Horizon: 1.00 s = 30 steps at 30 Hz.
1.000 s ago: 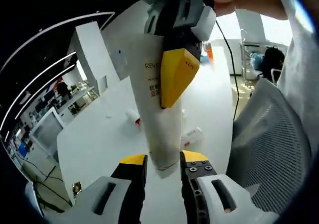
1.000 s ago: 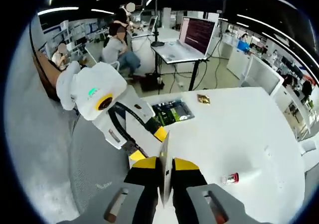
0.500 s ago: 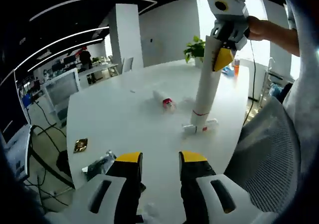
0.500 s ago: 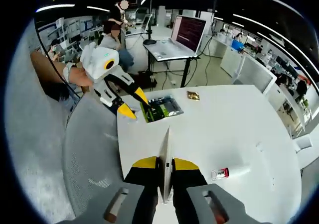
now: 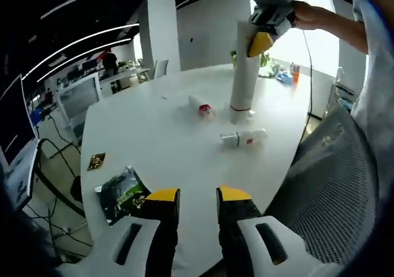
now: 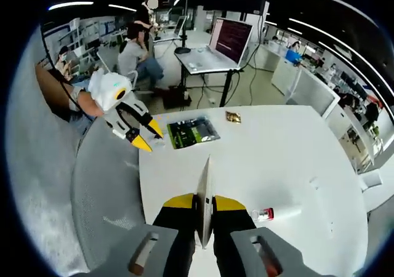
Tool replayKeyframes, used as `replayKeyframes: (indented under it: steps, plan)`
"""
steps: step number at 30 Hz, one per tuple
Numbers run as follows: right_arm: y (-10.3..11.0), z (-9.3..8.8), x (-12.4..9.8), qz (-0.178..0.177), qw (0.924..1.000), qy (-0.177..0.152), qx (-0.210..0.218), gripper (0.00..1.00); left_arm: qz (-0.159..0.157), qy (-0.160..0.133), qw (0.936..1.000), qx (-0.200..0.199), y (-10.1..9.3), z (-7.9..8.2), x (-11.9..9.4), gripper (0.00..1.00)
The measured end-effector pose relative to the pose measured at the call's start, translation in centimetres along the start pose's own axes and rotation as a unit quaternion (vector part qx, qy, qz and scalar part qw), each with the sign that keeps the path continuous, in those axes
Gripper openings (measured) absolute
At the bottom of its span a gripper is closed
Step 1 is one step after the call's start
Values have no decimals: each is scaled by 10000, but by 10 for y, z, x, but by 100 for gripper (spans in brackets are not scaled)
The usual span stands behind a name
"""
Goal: Arrange the skincare products in the storage area until every visible bottle or jar stands upright without overlapping.
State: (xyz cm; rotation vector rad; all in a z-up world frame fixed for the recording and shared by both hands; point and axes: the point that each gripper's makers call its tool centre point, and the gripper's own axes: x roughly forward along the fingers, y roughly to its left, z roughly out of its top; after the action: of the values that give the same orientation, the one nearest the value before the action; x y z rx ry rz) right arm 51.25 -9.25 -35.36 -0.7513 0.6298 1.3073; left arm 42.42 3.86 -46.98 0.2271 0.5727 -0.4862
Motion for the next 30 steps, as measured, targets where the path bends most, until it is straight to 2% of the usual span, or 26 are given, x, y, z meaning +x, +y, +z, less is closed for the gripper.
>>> replayKeyframes:
  steps: [3,6,13,14,15,16,18,22,30]
  plan:
    - [-7,-1,0,-24,9999,74,-96,3,1,75,9999,141,-9,-10,3,19]
    - [-15,-3,1,-42,9998,137,-154,3,49,81,9991,422,-13,-13,3,16]
    - [-33,-4,8,62,9992,250,-312,3,382,281,9988,124,3,-24,10,17]
    - [-36,-4,9,59,9990,287,-352,3,456,282,9984,171,4,-24,8,15]
    - [-39,-4,9,58,9988,299,-379,3,540,281,9971,455,6,-23,7,13]
    - [-42,-4,10,65,9986,323,-424,3,538,307,9965,556,5,-23,7,13]
    - [-47,-3,12,86,9983,350,-461,3,468,385,9970,479,2,-27,10,13]
    - [-59,-1,16,130,9977,362,-553,3,523,455,9968,389,6,-31,10,17]
    - [-81,5,28,305,9967,367,-650,3,562,605,9956,435,8,-37,10,18]
